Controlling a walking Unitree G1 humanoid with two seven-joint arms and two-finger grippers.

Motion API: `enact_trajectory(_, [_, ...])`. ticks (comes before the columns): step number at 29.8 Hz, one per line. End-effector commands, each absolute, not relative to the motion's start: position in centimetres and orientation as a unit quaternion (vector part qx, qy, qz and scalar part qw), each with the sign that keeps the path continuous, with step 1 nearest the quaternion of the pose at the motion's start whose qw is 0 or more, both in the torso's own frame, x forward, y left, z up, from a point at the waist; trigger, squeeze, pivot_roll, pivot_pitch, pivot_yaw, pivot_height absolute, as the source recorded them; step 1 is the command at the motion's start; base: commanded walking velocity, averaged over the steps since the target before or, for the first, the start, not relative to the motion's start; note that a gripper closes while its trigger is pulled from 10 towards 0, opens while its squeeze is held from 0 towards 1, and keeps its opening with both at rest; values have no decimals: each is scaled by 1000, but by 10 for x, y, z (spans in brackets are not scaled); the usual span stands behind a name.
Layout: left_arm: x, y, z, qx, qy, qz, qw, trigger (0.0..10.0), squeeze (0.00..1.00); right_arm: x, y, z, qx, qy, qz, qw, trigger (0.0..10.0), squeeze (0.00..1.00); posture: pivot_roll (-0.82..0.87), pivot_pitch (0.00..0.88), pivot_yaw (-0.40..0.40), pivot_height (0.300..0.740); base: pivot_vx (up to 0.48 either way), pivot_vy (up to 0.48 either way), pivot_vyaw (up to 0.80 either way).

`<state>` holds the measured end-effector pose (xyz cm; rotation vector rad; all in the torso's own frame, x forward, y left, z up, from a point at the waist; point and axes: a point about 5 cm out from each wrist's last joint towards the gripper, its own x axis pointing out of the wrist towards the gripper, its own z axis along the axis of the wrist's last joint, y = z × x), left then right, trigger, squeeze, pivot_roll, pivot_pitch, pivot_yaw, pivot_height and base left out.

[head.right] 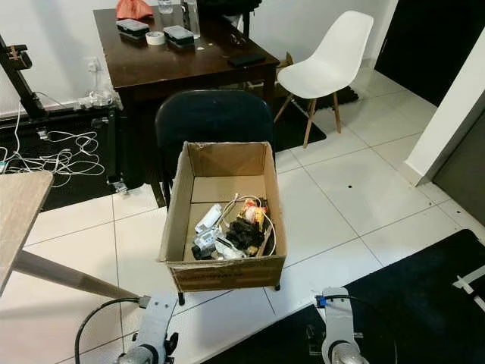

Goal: Picking trash to rubbish bin

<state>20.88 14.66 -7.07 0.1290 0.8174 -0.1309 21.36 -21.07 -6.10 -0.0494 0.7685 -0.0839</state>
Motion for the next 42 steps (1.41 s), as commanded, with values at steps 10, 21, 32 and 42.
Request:
enact_trajectory(10, [201, 142, -76, 64, 410, -71, 907, 10000, 0, 203, -219, -65, -24, 385, -46, 921, 10000, 0, 39, 94, -14, 740, 0, 0, 0])
enact_trajectory(21, [200, 139, -76, 66, 410, -76, 907, 10000, 0, 201, -222, -65, -22, 387, -51, 921, 10000, 0, 31, 102, -9, 740, 0, 0, 0])
enact_trajectory(32, [200, 140, -76, 70, 408, -73, 908, 10000, 0, 202, -221, -66, -19, 387, -52, 921, 10000, 0, 31, 102, -9, 740, 0, 0, 0])
enact_trajectory(42, [203, 140, -75, 72, 406, -74, 908, 10000, 0, 201, -220, -66, -15, 386, -55, 921, 10000, 0, 31, 100, 1, 740, 0, 0, 0])
